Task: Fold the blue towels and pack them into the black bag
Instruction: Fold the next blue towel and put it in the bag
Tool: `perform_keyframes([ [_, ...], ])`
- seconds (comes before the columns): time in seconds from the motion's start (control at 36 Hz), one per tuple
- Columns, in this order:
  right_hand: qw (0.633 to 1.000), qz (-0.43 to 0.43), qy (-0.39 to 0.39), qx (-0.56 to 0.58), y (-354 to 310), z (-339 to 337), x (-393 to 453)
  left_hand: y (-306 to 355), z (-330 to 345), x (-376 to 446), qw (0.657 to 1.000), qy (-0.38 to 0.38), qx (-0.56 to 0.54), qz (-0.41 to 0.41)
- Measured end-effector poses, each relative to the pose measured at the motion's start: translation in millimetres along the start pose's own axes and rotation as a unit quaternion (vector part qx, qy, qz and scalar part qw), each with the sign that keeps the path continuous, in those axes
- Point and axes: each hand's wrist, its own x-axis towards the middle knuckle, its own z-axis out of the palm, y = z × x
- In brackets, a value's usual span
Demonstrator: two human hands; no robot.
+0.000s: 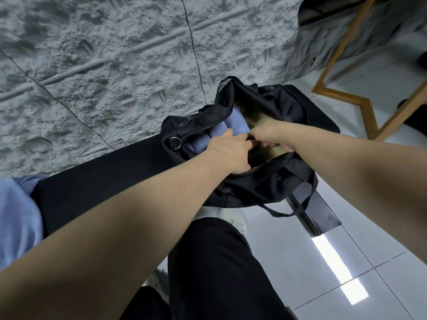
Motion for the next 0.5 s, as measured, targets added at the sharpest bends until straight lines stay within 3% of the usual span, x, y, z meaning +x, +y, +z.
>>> perform_keyframes([
  [0.14,0.993,-0.101,0.050,0.041,-1.0,-3.0,-18.4,7.6,-17.8,-15.3,1.000,0.024,-0.014,-0.014],
  [0.31,0.984,-0.157,0.073,0.051,-20.7,4.8,-42.5,1.3,-26.4,-56.3,0.995,0.096,-0.012,-0.024],
  [0.5,0.948,-0.280,0.134,0.068,-56.9,29.0,-86.6,-39.8,-10.9,-118.7,0.979,0.181,-0.079,-0.041],
])
